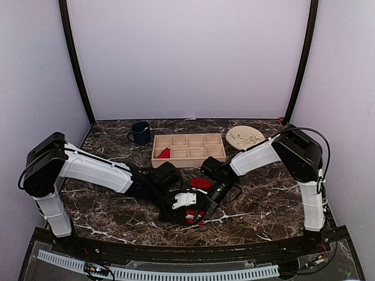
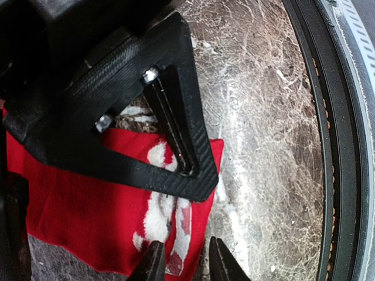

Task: Roll the socks
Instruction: Roll the sock at the center of the board.

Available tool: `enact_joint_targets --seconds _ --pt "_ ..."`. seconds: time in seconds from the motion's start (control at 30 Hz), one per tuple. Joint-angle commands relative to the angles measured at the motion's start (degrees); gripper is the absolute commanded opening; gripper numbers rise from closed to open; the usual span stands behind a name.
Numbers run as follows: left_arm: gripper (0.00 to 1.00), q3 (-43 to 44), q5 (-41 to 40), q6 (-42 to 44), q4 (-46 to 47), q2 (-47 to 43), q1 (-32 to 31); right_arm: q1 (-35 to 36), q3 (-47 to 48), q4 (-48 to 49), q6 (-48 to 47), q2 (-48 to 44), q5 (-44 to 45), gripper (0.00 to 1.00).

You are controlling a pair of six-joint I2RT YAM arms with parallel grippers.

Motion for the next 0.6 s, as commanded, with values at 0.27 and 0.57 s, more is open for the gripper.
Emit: enact_joint_targets --seconds 0.27,0.57 --pt "0.10 1.40 0.65 1.32 -1.98 2.10 -0.39 -0.12 0.21 -1.47 -0.20 1.24 0.19 0.00" --pt "0.00 4.05 1.18 1.61 -5.75 3.75 -0.31 -0.87 -1.39 0.19 1.17 0.63 0.86 0.01"
